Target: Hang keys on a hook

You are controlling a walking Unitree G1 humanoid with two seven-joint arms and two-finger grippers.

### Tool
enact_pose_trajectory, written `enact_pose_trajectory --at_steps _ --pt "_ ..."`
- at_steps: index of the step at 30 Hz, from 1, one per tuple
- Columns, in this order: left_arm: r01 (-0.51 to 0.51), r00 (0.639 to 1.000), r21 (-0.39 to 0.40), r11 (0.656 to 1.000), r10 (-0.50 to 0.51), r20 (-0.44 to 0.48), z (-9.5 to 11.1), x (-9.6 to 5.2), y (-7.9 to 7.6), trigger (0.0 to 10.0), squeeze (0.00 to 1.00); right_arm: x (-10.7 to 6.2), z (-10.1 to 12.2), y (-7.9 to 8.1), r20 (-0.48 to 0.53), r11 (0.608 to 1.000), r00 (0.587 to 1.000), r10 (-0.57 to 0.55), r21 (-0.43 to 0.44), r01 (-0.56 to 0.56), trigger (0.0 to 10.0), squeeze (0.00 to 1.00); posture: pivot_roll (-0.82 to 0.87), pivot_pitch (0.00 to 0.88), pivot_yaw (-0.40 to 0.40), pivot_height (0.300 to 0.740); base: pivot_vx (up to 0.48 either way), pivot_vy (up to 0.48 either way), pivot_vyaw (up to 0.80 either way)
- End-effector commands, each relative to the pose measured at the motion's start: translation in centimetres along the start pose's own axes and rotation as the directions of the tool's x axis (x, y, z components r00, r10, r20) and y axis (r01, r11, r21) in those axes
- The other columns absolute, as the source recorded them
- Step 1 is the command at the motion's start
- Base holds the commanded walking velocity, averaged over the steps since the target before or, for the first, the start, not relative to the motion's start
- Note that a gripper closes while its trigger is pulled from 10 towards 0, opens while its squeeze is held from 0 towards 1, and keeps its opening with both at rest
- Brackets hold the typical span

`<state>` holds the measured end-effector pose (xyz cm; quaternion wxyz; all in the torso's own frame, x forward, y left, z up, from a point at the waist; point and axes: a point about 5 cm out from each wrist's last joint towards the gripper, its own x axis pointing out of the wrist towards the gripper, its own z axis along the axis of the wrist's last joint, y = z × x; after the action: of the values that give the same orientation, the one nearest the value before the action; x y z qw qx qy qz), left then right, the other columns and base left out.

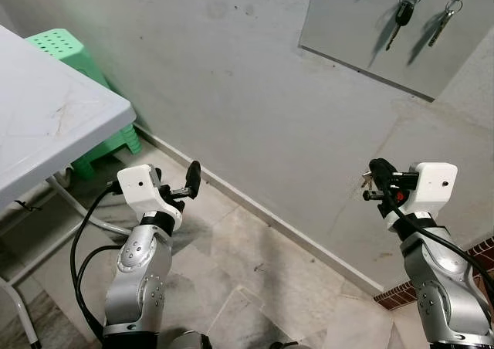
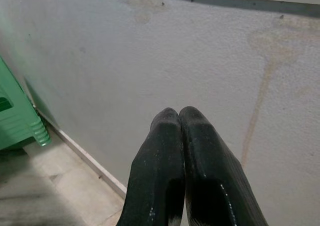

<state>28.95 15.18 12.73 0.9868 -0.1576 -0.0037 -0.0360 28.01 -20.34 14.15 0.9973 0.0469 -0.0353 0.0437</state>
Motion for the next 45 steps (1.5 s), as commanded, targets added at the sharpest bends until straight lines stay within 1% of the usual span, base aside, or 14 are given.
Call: enact_pose_trajectory --at_steps 1,10,15,26,28,29,30,33,38,41,45 --pt "0.02 1.0 0.021 1.0 -0.021 0.012 0.37 -0.13 -0.34 10.0 0.0 -0.07 0.57 0.05 0.017 1.0 1.0 0.007 -0.014 -0.006 10.0 0.0 -0.04 0.16 -0.04 0.74 0.0 0.0 -0.77" --pt "0.03 1.0 0.018 0.999 -0.03 0.009 0.34 -0.09 -0.46 10.0 0.0 -0.09 0.61 0.07 0.019 1.0 1.0 0.005 -0.014 -0.004 10.0 0.0 -0.05 0.159 -0.036 0.74 0.0 0.0 -0.77" --pt "0.037 0.999 -0.001 0.999 -0.037 0.017 0.46 0.01 -0.55 10.0 0.0 -0.15 0.59 0.04 0.019 1.0 1.0 0.003 -0.013 -0.002 10.0 0.0 -0.05 0.157 -0.034 0.74 0.0 0.0 -0.77" --pt "0.034 0.999 0.014 0.999 -0.034 0.008 0.42 0.17 -0.4 10.0 0.0 0.0 0.57 0.0 0.021 1.0 1.0 -0.001 -0.015 0.001 10.0 0.0 -0.05 0.149 -0.033 0.74 0.0 0.0 -0.77" --pt "0.047 0.999 0.03 0.998 -0.047 0.011 0.5 0.25 -0.59 10.0 0.0 0.13 0.77 0.06 0.027 1.0 1.0 0.005 -0.019 -0.005 10.0 0.0 -0.04 0.148 -0.035 0.74 0.0 0.0 -0.77" --pt "0.045 0.999 0.027 0.999 -0.046 0.014 0.52 0.23 -0.59 10.0 0.0 0.11 0.74 0.07 0.026 1.0 1.0 0.004 -0.018 -0.003 10.0 0.0 -0.05 0.16 -0.034 0.74 0.0 0.0 -0.77" --pt "0.038 0.999 0.026 0.999 -0.038 0.012 0.41 0.24 -0.53 10.0 0.0 0.12 0.56 0.01 0.021 1.0 1.0 0.001 -0.017 0.0 10.0 0.0 -0.05 0.142 -0.036 0.74 0.0 0.0 -0.77" --pt "0.04 0.999 0.032 0.999 -0.04 0.01 0.42 0.32 -0.6 10.0 0.0 0.2 0.61 0.06 0.02 1.0 1.0 0.004 -0.019 -0.004 10.0 0.0 -0.04 0.149 -0.038 0.74 0.0 0.0 -0.77" --pt "0.052 0.998 0.013 0.999 -0.052 0.017 0.5 0.26 -0.72 10.0 0.0 0.22 0.63 0.09 0.02 1.0 1.0 0.01 -0.022 -0.009 10.0 0.0 -0.04 0.158 -0.041 0.74 0.0 0.0 -0.77" --pt "0.037 0.999 -0.001 0.999 -0.037 0.014 0.4 0.18 -0.54 10.0 0.0 0.2 0.57 0.1 0.019 1.0 1.0 0.008 -0.018 -0.008 10.0 0.0 -0.04 0.149 -0.041 0.74 0.0 0.0 -0.77" --pt "0.038 0.999 0.004 0.999 -0.038 0.013 0.45 0.25 -0.54 10.0 0.0 0.31 0.63 0.27 0.022 1.0 1.0 0.012 -0.017 -0.011 10.0 0.0 -0.04 0.144 -0.041 0.74 0.0 0.0 -0.77"
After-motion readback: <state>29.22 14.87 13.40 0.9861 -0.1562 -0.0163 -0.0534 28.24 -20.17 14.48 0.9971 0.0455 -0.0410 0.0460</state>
